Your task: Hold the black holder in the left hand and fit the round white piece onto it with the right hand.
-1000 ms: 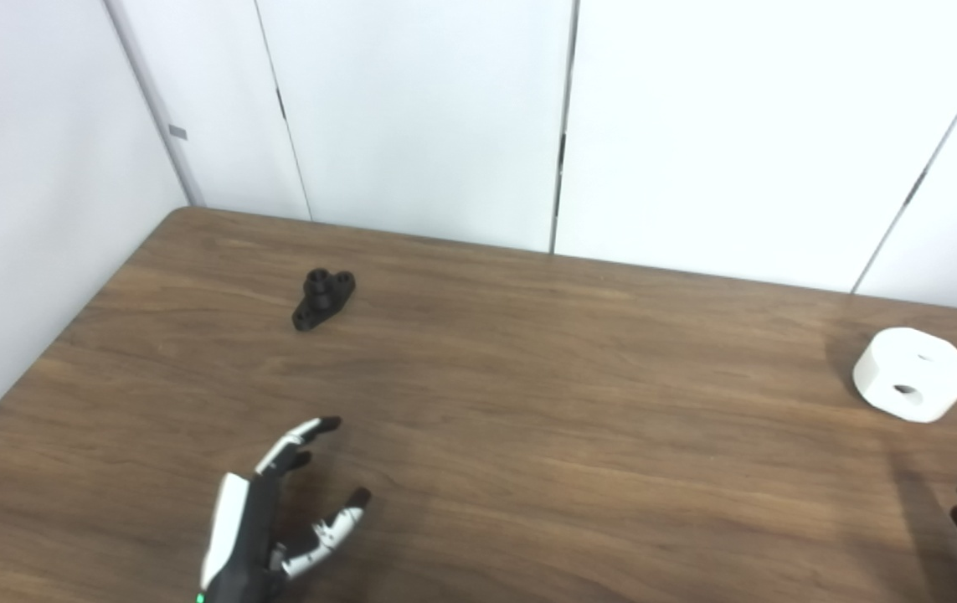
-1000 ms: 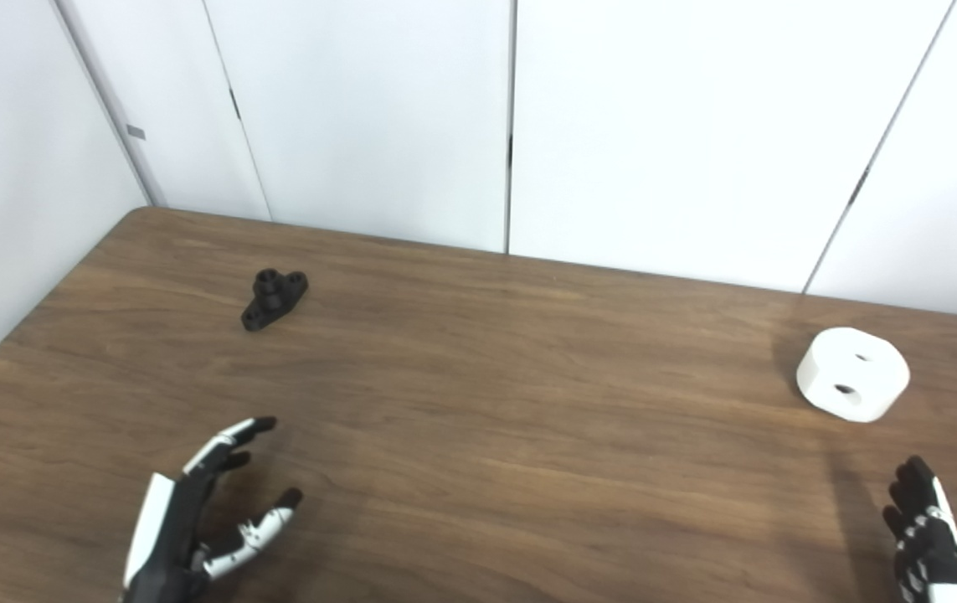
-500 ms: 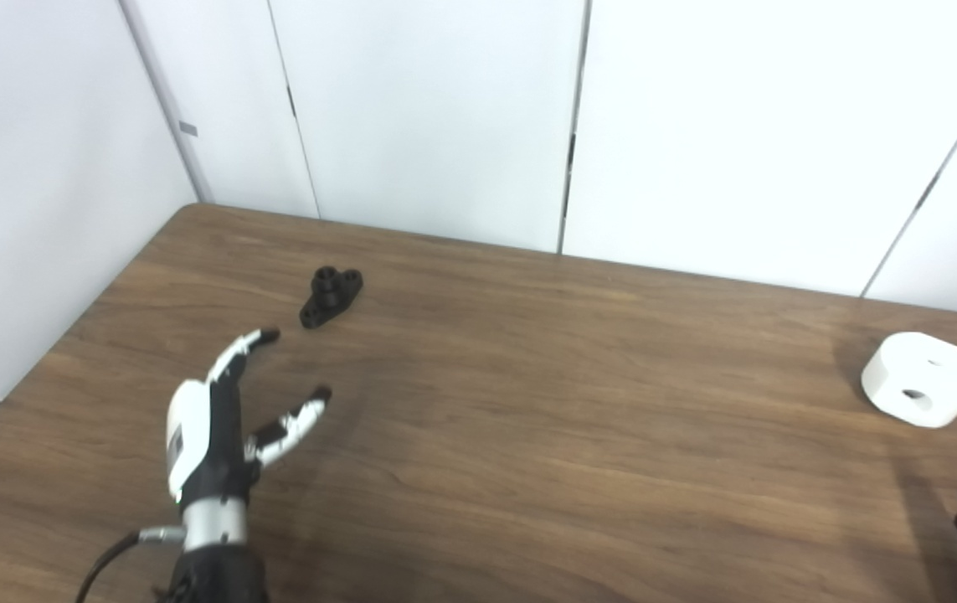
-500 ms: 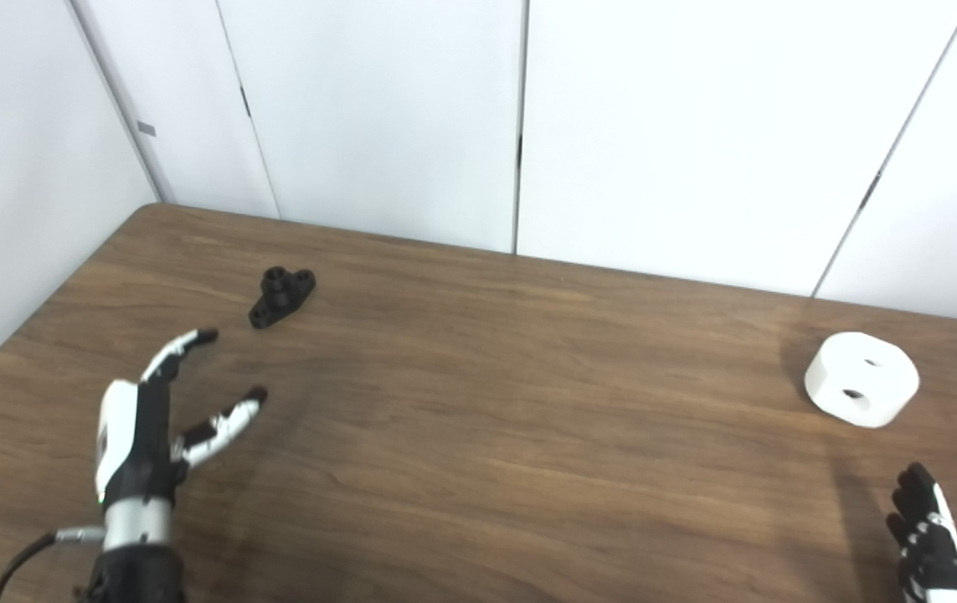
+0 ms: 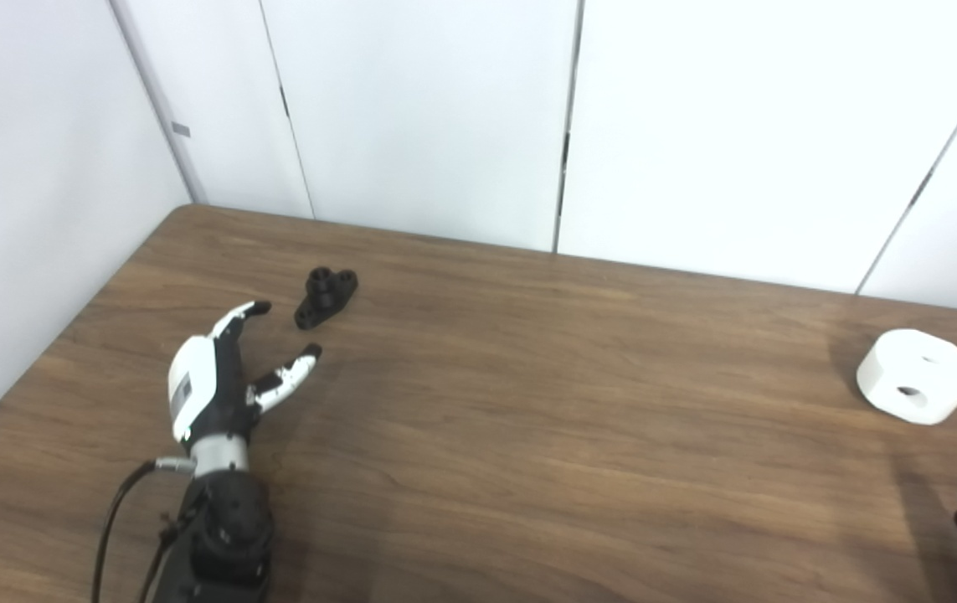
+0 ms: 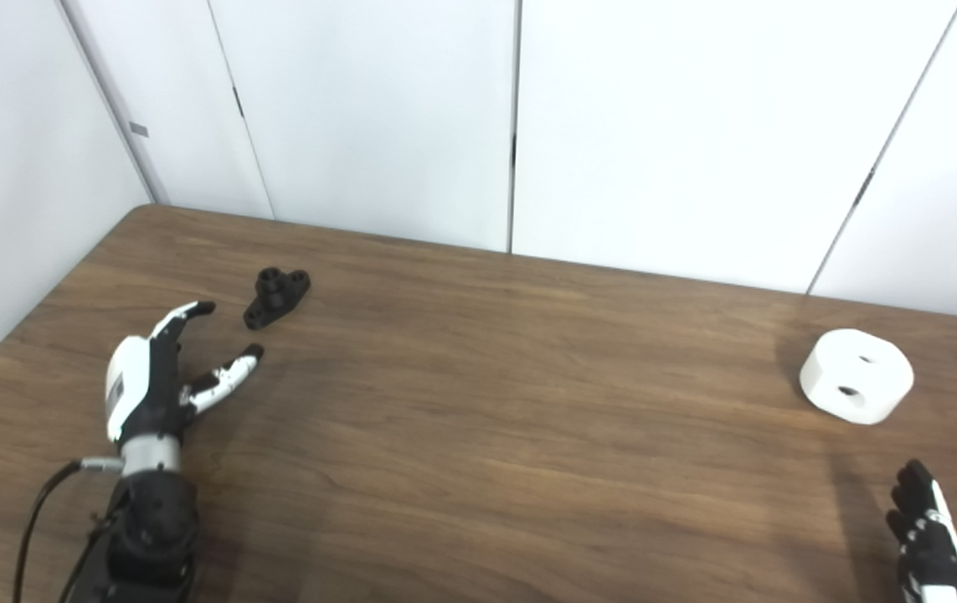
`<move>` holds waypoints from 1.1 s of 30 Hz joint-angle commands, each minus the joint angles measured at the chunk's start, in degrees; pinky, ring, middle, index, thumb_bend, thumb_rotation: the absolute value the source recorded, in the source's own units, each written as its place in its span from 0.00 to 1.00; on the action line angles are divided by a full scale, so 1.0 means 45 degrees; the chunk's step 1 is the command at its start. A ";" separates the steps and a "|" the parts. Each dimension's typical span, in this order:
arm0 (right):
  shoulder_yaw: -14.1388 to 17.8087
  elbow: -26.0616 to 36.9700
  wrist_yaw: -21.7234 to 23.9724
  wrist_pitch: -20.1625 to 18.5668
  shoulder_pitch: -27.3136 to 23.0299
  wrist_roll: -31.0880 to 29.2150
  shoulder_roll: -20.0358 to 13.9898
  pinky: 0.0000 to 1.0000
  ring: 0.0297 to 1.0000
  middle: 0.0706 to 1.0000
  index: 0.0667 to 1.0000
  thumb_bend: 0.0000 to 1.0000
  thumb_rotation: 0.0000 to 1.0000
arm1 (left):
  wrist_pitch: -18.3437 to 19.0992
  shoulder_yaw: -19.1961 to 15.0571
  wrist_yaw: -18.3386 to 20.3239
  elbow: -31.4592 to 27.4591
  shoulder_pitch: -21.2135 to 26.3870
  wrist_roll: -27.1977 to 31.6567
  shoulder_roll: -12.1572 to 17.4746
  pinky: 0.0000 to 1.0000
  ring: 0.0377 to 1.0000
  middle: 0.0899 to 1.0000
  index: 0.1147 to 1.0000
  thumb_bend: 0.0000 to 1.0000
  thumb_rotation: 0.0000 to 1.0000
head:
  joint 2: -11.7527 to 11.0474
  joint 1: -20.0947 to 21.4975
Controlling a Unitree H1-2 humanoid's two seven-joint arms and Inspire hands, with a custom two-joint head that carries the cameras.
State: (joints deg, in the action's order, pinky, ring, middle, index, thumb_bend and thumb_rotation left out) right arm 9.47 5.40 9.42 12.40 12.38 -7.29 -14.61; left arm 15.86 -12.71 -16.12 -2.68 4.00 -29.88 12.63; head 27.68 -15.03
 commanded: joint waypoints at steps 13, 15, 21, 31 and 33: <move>-0.0358 -0.1162 -0.0114 0.0076 0.0737 0.0146 0.0597 1.00 1.00 1.00 1.00 0.58 1.00 | 0.0209 0.0507 -0.1055 0.2872 0.2501 -0.0662 0.1323 0.84 0.90 0.86 0.74 0.82 0.28 | 0.0082 0.0194; -0.0357 -0.1140 -0.0102 0.0097 0.0768 0.0141 0.0604 1.00 1.00 1.00 1.00 0.58 1.00 | 0.0254 0.0833 -0.1076 0.3347 0.2784 -0.0834 0.1598 0.89 0.91 0.86 0.74 0.83 0.30 | 0.0085 0.0200; -0.0355 -0.1032 -0.0157 0.0030 0.0828 0.0262 0.0643 1.00 1.00 0.99 1.00 0.57 1.00 | 0.0834 0.1565 -0.0919 0.3908 0.3288 -0.1113 0.2015 0.99 0.93 0.87 0.72 0.85 0.33 | 0.0119 0.0234; -0.0345 -0.1036 -0.0111 0.0233 0.0878 0.0175 0.0693 1.00 1.00 0.99 1.00 0.55 1.00 | 0.1529 0.2256 -0.0606 0.4000 0.3633 -0.1052 0.2107 1.00 0.93 0.87 0.68 0.87 0.31 | 0.0201 0.0290; -0.0352 -0.1031 -0.0102 0.0259 0.0881 0.0164 0.0704 1.00 1.00 0.98 0.99 0.54 1.00 | 0.1632 0.2327 -0.0545 0.4000 0.3651 -0.1067 0.2091 1.00 0.94 0.87 0.68 0.86 0.31 | 0.0210 0.0310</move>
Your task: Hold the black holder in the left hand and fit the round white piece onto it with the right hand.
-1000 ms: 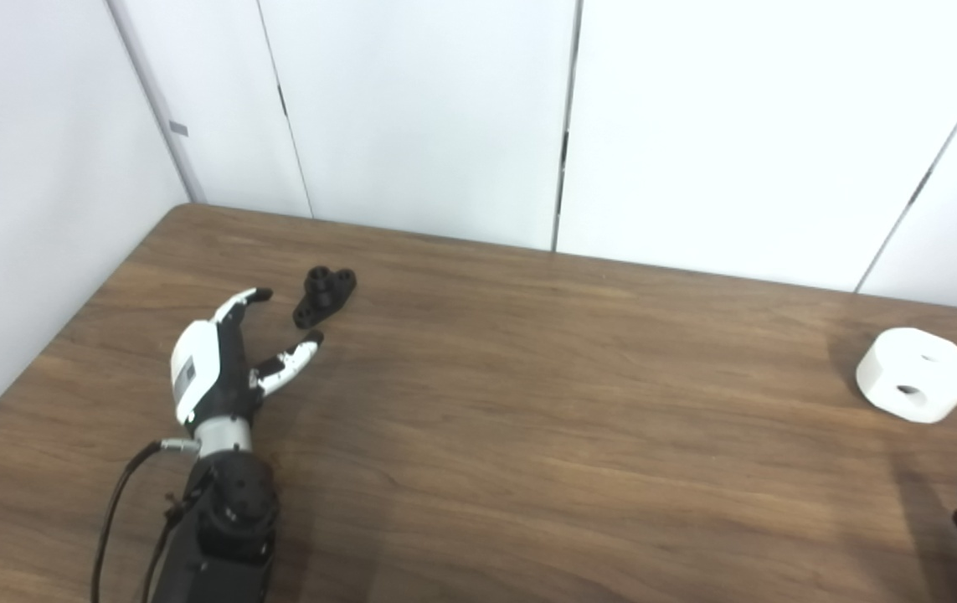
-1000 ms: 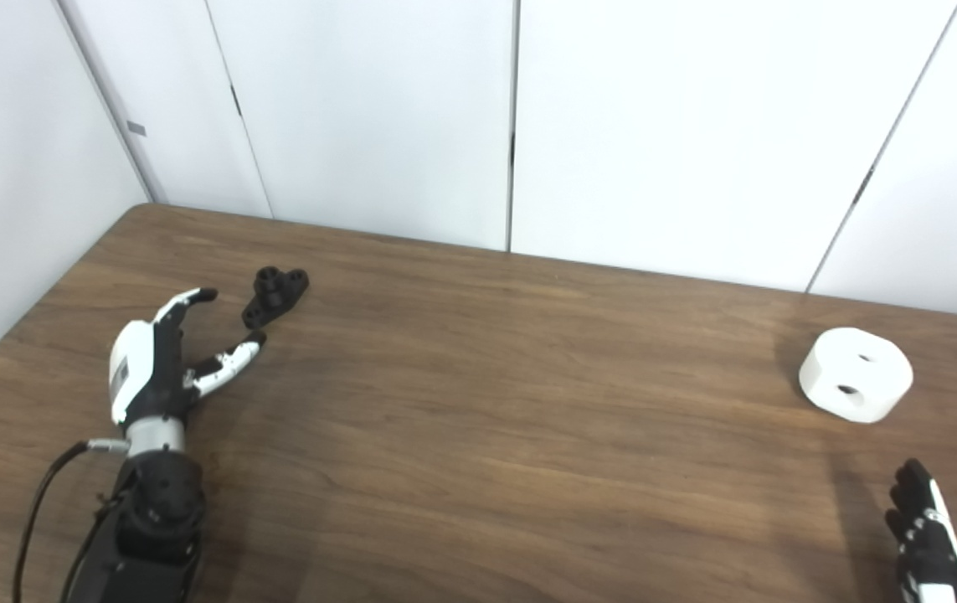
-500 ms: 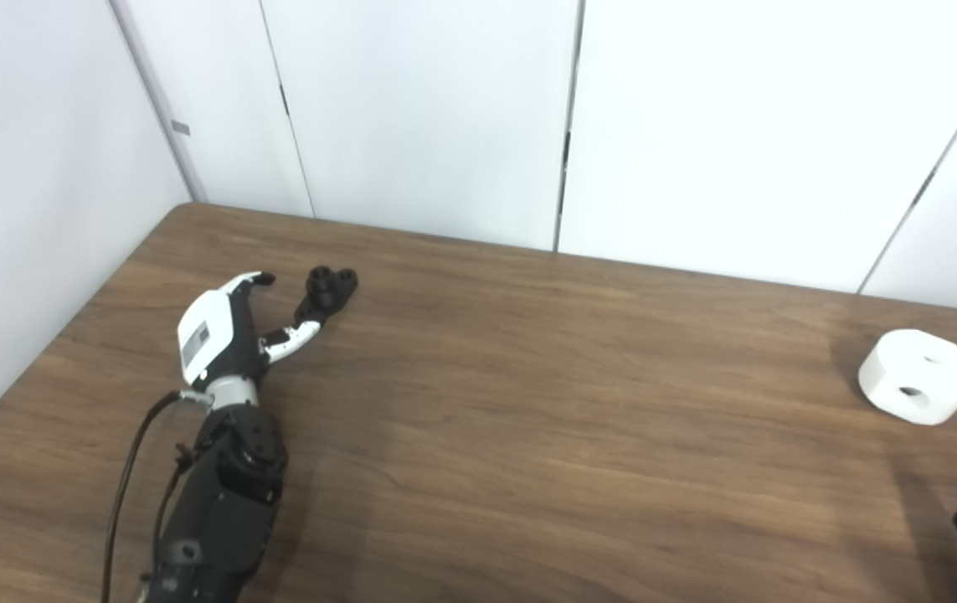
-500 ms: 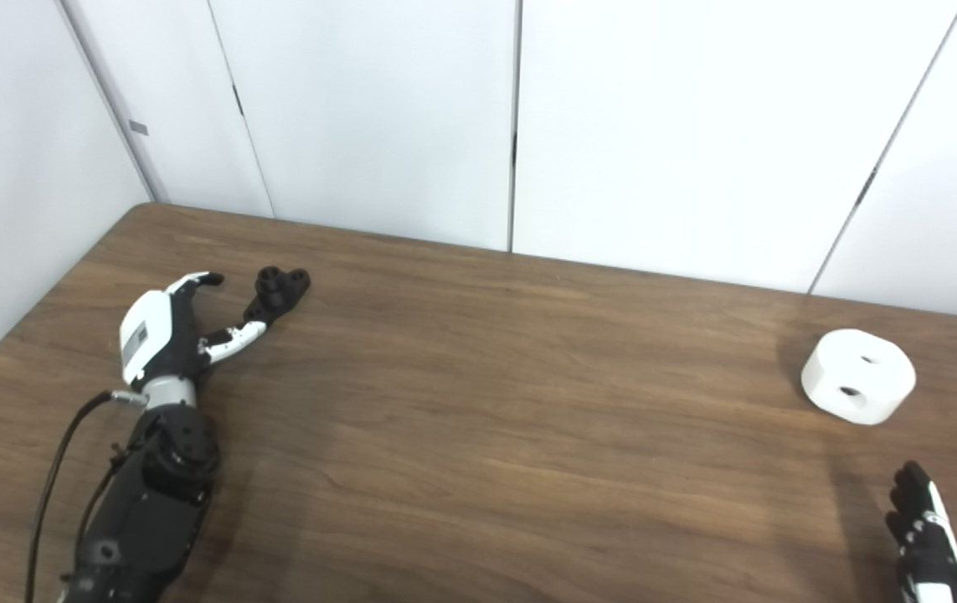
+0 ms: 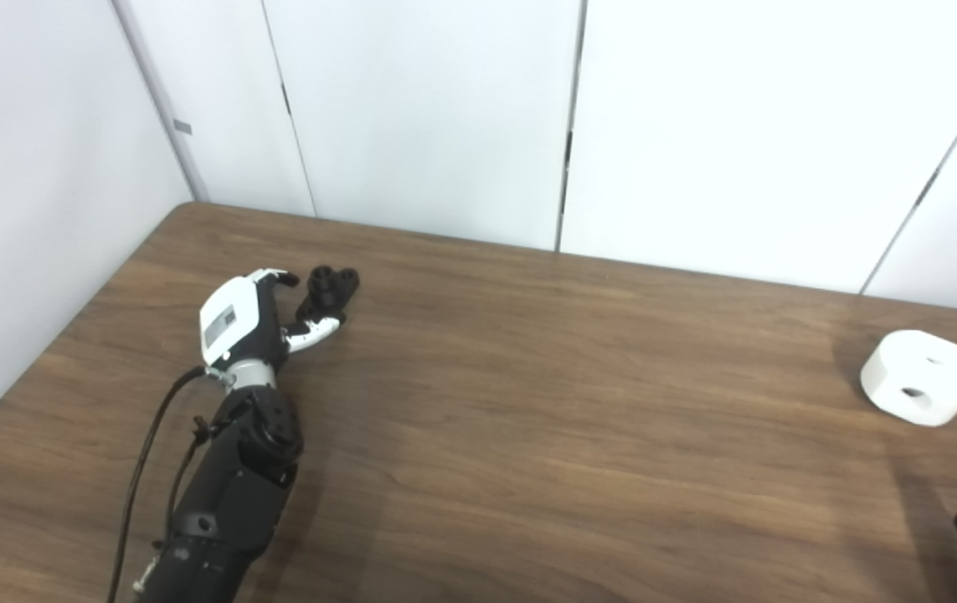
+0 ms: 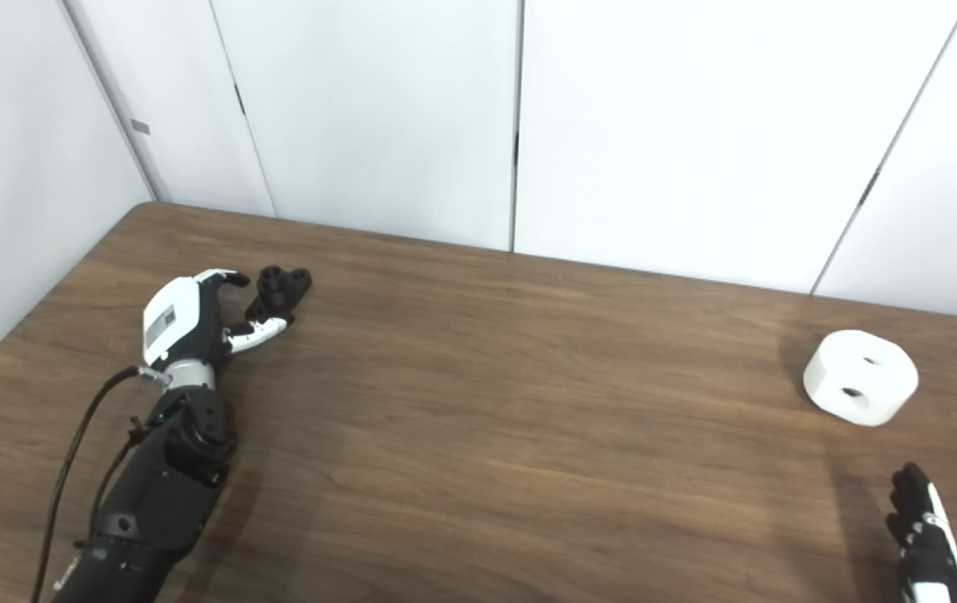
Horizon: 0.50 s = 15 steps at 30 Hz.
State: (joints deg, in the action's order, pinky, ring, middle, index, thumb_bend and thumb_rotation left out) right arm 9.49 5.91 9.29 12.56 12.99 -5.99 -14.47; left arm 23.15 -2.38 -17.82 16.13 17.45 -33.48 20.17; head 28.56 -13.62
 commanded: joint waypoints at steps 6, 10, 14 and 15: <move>-0.0366 -0.1000 -0.0139 0.0065 0.0776 -0.0135 0.0758 1.00 1.00 0.98 0.99 0.55 1.00 | 0.0323 0.0405 -0.0241 0.0065 0.0730 -0.0620 0.0533 1.00 0.94 0.88 0.66 0.86 0.31 | 0.0022 0.0023; -0.0379 -0.0972 -0.0137 0.0105 0.0793 -0.0071 0.0731 1.00 1.00 0.98 0.99 0.55 1.00 | 0.0558 0.0562 -0.0202 0.0261 0.0802 -0.0785 0.0566 1.00 0.94 0.88 0.66 0.86 0.32 | 0.0022 0.0023; -0.0380 -0.0932 -0.0124 0.0064 0.0808 -0.0082 0.0715 1.00 1.00 0.98 0.99 0.56 1.00 | 0.0714 0.0884 -0.0198 0.0419 0.0788 -0.1125 0.0697 1.00 0.96 0.88 0.66 0.86 0.32 | 0.0090 0.0037; -0.0375 -0.0912 -0.0109 0.0055 0.0817 -0.0122 0.0714 1.00 1.00 0.98 0.99 0.56 1.00 | 0.0741 0.0976 -0.0211 0.0442 0.0775 -0.1239 0.0735 1.00 0.96 0.87 0.66 0.86 0.32 | 0.0090 0.0037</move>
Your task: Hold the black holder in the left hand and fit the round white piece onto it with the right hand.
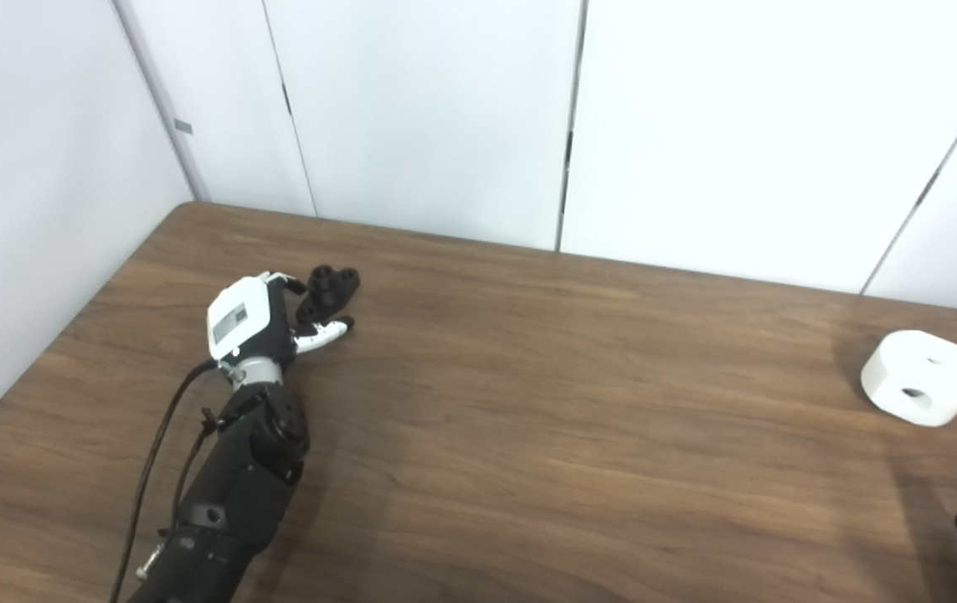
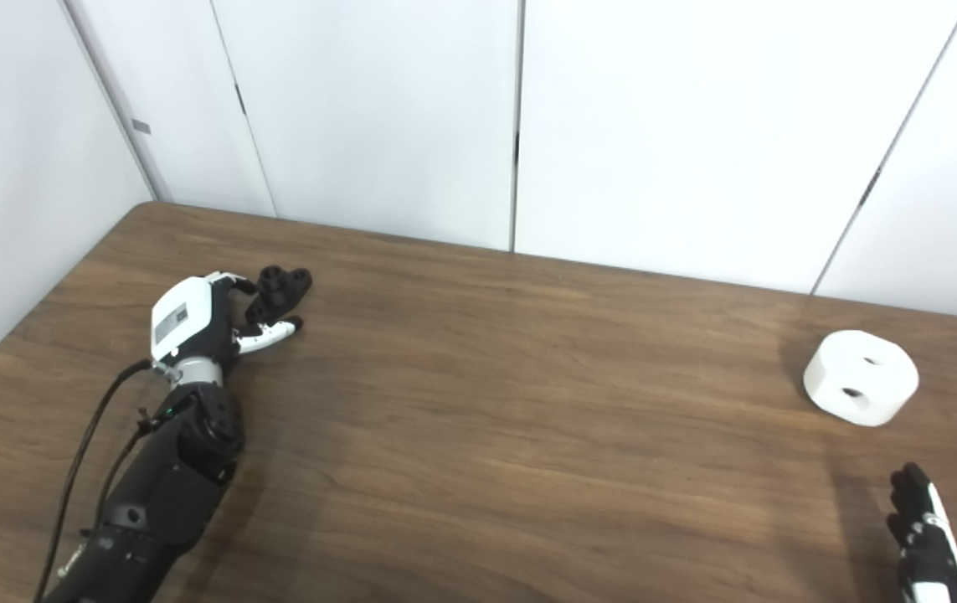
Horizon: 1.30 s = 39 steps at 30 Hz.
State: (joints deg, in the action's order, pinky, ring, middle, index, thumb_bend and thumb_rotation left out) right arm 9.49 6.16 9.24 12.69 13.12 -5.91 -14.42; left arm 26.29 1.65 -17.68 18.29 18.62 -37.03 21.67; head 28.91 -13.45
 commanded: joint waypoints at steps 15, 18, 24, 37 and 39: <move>-0.0370 -0.0927 -0.0136 -0.0035 0.0808 -0.0033 0.0670 1.00 1.00 0.97 0.98 0.59 1.00 | 0.0133 0.0074 -0.0092 0.0501 0.0555 -0.1854 0.0341 1.00 0.96 0.87 0.67 0.85 0.33 | 0.0091 0.0030; -0.0359 -0.0890 -0.0108 -0.0075 0.0827 -0.0106 0.0669 1.00 1.00 0.97 0.98 0.60 1.00 | 0.0133 0.0018 -0.0003 0.0473 0.0567 -0.1841 0.0296 1.00 0.96 0.86 0.63 0.85 0.31 | 0.0133 0.0024; -0.0349 -0.0924 -0.0143 -0.0037 0.0821 -0.0061 0.0686 1.00 1.00 0.98 0.98 0.58 1.00 | 0.0115 0.0096 -0.0005 0.0493 0.0583 -0.1715 0.0312 1.00 0.95 0.84 0.55 0.83 0.29 | 0.0133 0.0024; -0.0370 -0.0886 -0.0015 0.0139 0.0860 -0.0162 0.0598 1.00 1.00 0.98 0.99 0.53 1.00 | -0.0252 0.0158 -0.0426 0.0323 0.0428 -0.1131 0.0331 1.00 0.92 0.78 0.42 0.52 0.07 | 0.0277 0.0033; -0.0378 -0.0864 -0.0005 0.0109 0.0878 -0.0136 0.0572 1.00 1.00 0.98 1.00 0.53 1.00 | -0.0237 0.0169 -0.0419 0.0275 0.0413 -0.1097 0.0328 1.00 0.91 0.78 0.42 0.52 0.06 | 0.0277 0.0033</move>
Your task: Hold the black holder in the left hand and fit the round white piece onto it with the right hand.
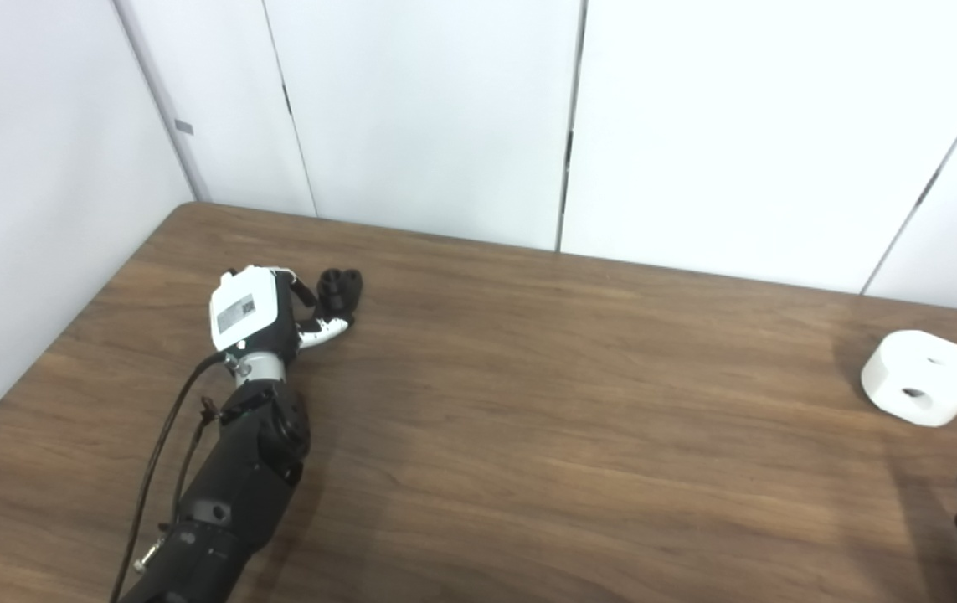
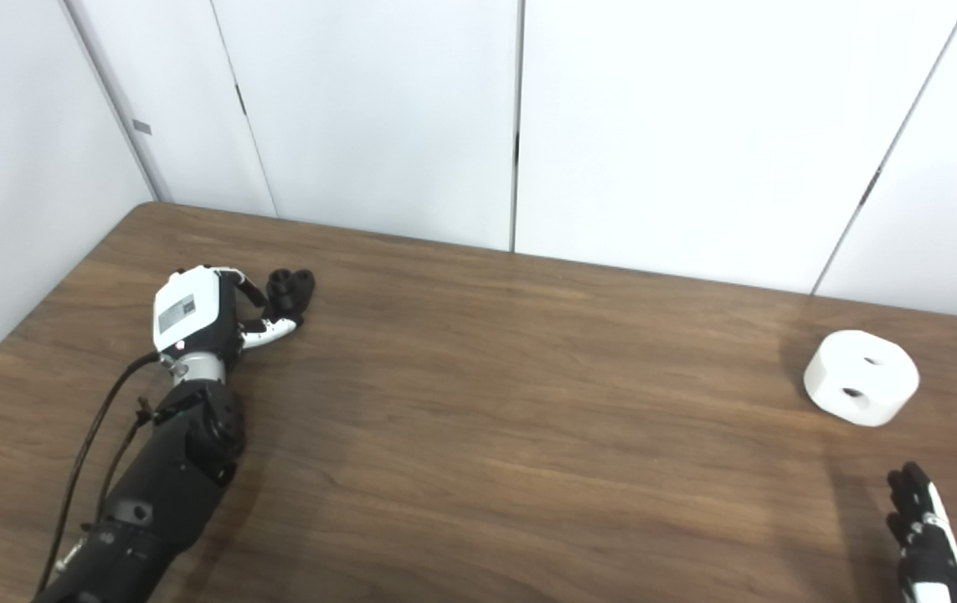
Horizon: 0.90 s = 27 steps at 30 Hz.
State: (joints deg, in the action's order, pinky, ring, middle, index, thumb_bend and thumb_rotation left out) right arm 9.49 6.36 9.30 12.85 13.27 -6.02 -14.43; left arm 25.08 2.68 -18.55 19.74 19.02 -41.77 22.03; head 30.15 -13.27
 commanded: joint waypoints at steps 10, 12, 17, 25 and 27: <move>-0.0370 -0.0887 -0.0032 -0.0030 0.0847 -0.0130 0.0590 1.00 1.00 0.98 1.00 0.54 1.00 | -0.0269 -0.0075 -0.0485 -0.0043 0.0269 0.0209 0.0191 0.97 0.90 0.76 0.42 0.52 0.06 | 0.0029 0.0011; -0.0377 -0.0884 -0.0015 -0.0028 0.0853 -0.0136 0.0582 1.00 1.00 0.98 1.00 0.54 1.00 | -0.0347 -0.0070 -0.0400 -0.0109 0.0224 0.0334 0.0203 0.97 0.90 0.76 0.42 0.51 0.05 | 0.0029 0.0011; -0.0389 -0.0976 0.0066 0.0096 0.0831 -0.0213 0.0556 1.00 1.00 0.99 1.00 0.53 1.00 | -0.0488 -0.0196 -0.0044 -0.0721 -0.0030 0.0901 0.0082 0.96 0.90 0.77 0.42 0.51 0.05 | 0.0029 0.0011; -0.0409 -0.0948 -0.0052 -0.0027 0.0744 0.0004 0.0607 1.00 1.00 0.98 0.99 0.52 1.00 | -0.0059 -0.0149 0.1492 -0.2548 -0.0664 0.1896 -0.0197 0.96 0.90 0.80 0.42 0.51 0.06 | 0.0111 0.0138; -0.0408 -0.0921 -0.0097 -0.0061 0.0740 0.0110 0.0612 1.00 1.00 0.97 0.99 0.53 1.00 | -0.0161 -0.0060 0.1881 -0.2912 -0.0865 0.2067 -0.0206 0.95 0.91 0.81 0.42 0.51 0.06 | 0.0155 0.0215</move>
State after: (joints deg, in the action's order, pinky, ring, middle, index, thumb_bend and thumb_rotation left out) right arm 9.48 6.53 9.35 12.78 13.45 -5.44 -14.45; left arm 24.39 2.23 -11.14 8.83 14.49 -32.79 20.31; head 30.76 -12.31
